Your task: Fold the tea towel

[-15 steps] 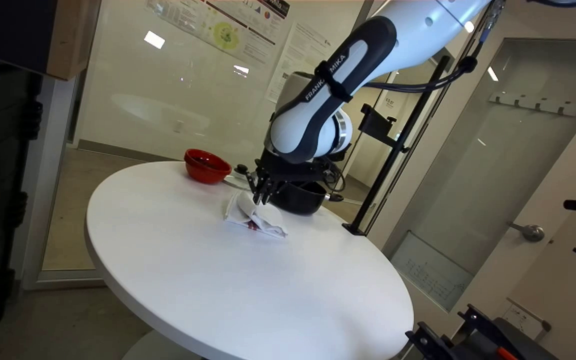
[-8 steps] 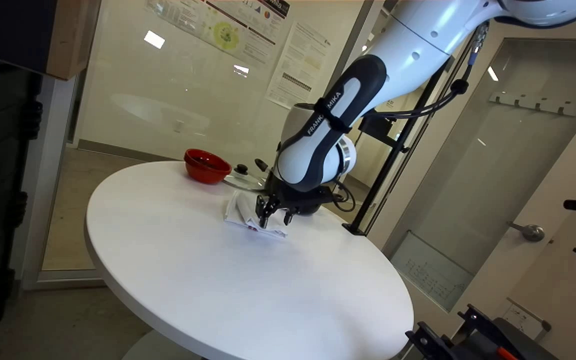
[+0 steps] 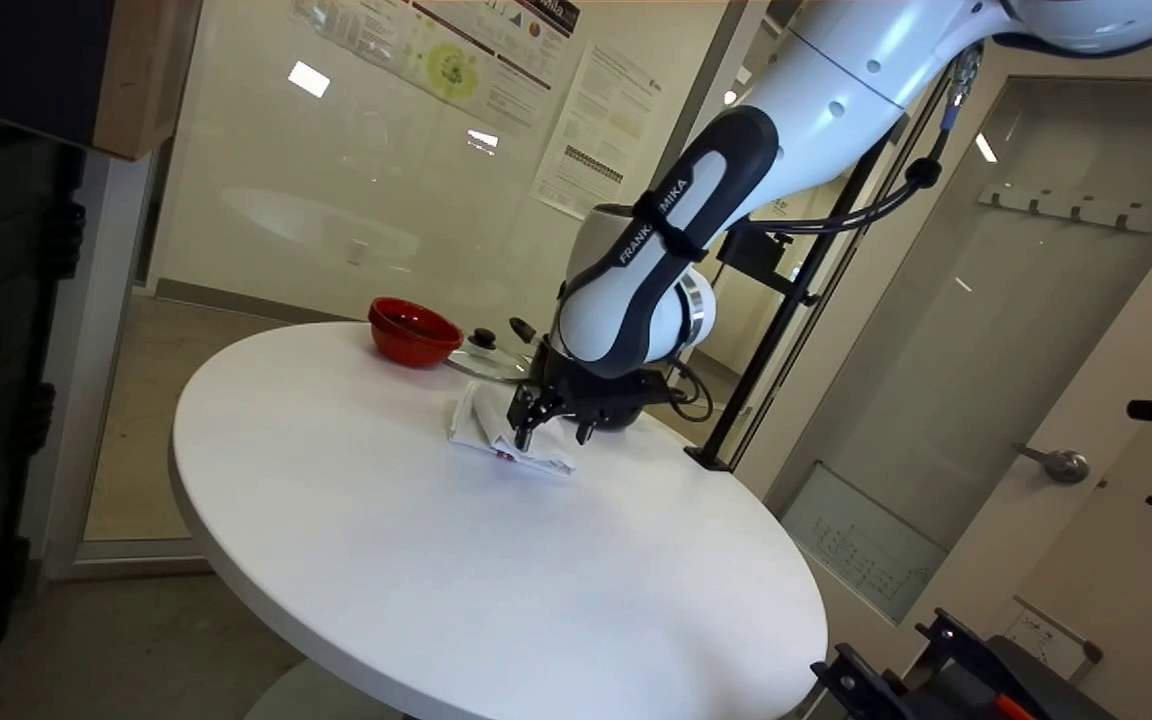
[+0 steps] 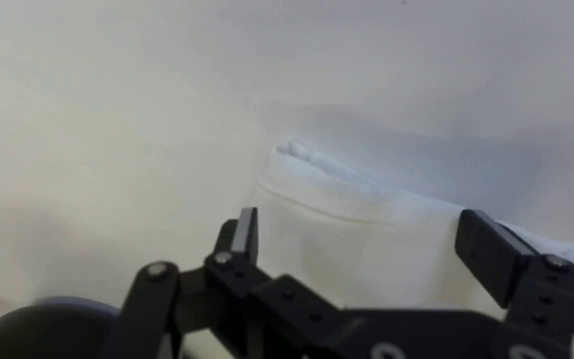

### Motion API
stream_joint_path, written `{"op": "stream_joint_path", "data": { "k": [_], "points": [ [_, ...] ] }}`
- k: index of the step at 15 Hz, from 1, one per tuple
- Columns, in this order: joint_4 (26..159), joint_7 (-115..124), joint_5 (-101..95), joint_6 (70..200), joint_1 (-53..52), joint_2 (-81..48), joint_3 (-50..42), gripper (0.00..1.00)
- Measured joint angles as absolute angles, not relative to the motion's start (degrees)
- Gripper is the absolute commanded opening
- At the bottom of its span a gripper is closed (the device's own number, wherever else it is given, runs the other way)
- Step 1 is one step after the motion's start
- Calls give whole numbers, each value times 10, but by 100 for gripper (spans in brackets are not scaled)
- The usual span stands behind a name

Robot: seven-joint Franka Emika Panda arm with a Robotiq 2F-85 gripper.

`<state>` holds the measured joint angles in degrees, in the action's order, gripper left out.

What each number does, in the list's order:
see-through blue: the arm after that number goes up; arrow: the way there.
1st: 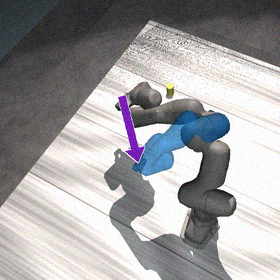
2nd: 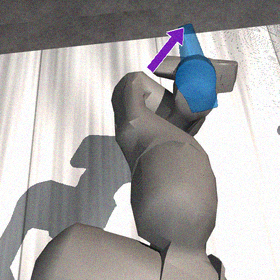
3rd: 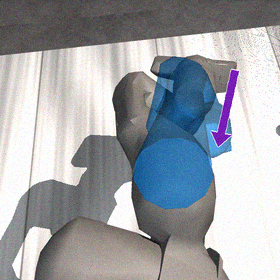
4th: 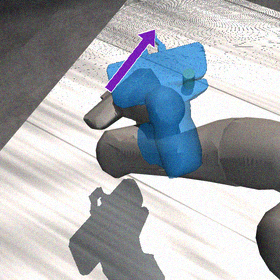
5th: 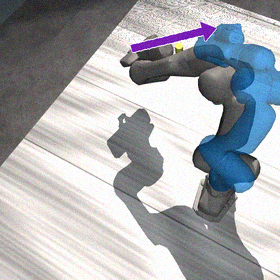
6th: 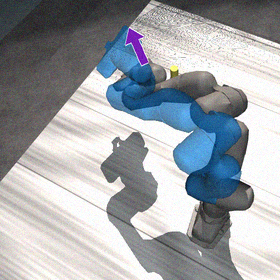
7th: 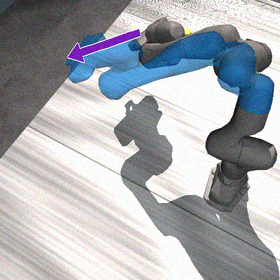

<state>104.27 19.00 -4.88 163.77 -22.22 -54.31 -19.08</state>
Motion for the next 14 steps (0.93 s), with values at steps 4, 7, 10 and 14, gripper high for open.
{"op": "stream_joint_path", "data": {
  "k": [4,7,10,14],
  "points": [
    [1041,142,-48,1575,-167,-492,-129,100],
    [1025,118,-48,1470,-134,-457,-90,100],
    [991,124,-49,1378,-132,-447,-84,100],
    [971,134,-52,1344,-132,-448,-80,100]
  ]
}}
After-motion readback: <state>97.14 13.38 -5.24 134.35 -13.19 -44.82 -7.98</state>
